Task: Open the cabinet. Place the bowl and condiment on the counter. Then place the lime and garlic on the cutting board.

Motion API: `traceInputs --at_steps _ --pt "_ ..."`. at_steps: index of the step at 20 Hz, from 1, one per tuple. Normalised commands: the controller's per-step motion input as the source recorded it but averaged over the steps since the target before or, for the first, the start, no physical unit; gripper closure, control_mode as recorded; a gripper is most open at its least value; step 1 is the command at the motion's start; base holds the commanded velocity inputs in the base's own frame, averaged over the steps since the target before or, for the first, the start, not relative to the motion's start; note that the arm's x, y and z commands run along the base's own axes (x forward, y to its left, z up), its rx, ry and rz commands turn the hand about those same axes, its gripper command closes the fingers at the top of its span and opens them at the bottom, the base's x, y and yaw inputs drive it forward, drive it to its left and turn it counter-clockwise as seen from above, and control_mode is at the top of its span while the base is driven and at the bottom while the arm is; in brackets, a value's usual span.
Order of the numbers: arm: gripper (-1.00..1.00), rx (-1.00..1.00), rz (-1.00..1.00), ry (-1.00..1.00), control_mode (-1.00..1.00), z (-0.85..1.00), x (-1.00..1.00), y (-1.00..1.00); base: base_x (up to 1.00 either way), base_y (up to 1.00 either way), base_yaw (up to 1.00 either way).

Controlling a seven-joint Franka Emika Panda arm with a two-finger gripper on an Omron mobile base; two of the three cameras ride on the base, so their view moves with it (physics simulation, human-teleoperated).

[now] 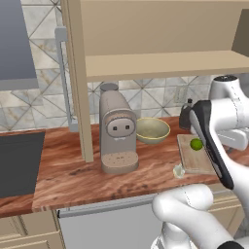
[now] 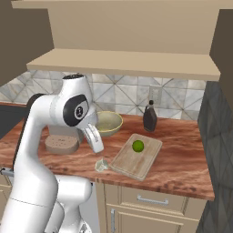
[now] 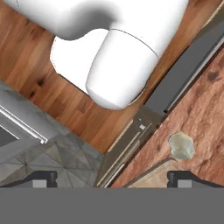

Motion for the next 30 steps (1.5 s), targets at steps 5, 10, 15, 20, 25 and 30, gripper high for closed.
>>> traceInputs --at_steps 5,10,15,20,25,30 --pt "-1.00 0.00 -0.01 -0.15 -1.00 0.00 -0.01 0.01 0.00 0.00 0.00" --pt "-1.00 0.00 0.00 -0.07 -1.00 -0.01 -0.03 0.00 0.00 0.00 0.00" --pt "-1.00 0.00 0.02 0.00 -1.00 -0.09 -0.13 0.05 0.00 0.00 0.00" --pt "-1.00 -0.04 0.20 0.00 -1.00 -0.08 0.00 0.14 0.00 0.00 0.00" --pt "-1.00 -0.02 0.21 0.00 -1.00 -0.04 0.00 0.05 0.00 0.00 0.00" --pt "-1.00 0.01 0.21 0.01 -1.00 -0.06 0.00 0.00 0.00 0.00 0.00"
